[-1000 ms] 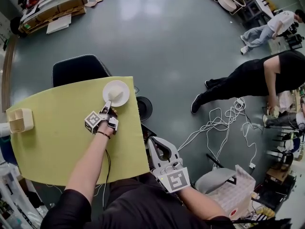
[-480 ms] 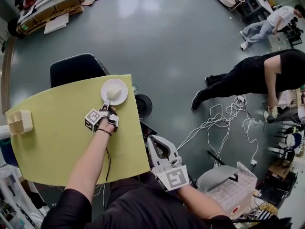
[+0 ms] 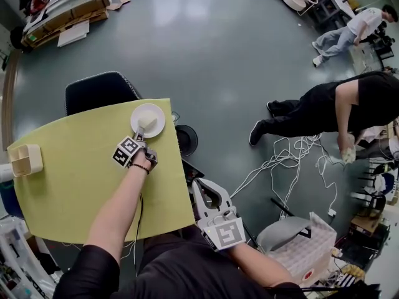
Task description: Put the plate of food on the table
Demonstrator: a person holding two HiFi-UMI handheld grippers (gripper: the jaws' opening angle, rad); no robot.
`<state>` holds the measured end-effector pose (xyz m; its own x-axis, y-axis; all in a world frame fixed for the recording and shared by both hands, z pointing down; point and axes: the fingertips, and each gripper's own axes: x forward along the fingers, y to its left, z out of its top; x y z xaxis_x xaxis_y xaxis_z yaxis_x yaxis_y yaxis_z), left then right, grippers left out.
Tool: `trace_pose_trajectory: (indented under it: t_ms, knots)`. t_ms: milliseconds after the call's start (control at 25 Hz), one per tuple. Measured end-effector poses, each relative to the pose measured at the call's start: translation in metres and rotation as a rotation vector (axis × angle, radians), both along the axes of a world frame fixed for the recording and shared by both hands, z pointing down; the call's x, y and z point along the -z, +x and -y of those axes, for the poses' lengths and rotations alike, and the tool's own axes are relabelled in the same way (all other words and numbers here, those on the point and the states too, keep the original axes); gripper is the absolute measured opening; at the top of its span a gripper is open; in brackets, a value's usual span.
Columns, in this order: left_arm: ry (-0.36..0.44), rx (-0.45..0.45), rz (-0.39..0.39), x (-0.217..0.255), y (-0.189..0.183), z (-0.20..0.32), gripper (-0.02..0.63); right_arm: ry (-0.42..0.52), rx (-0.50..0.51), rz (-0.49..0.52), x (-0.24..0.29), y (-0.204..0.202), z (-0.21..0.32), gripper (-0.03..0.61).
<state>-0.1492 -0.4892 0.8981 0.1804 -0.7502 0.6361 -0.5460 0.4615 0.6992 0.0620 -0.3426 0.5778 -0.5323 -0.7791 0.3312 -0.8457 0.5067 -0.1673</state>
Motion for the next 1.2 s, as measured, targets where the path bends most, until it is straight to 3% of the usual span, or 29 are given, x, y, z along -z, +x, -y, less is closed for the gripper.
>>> trace_pose_trajectory:
  t_ms: [240,440,760,1000,1200]
  knots:
    - [-0.055,-0.101,0.185,-0.003,-0.009,-0.006,0.100,0.001,-0.016,-0.005,0.002,0.006,-0.006,0.012]
    - [0.004,-0.180,0.284,0.013,-0.010,-0.006,0.100,0.000,-0.027,-0.010,0.003,0.014,-0.013,0.012]
    - [0.178,-0.315,0.392,0.088,0.008,-0.043,0.097,0.030,-0.002,0.014,0.020,0.014,-0.019,0.012]
    - [0.369,-0.382,0.488,0.185,0.017,-0.082,0.039,0.035,0.042,0.037,0.036,0.002,-0.025,0.012]
    - [0.477,-0.398,0.595,0.258,0.003,-0.113,0.021,0.042,0.084,0.051,0.044,-0.017,-0.031,0.012]
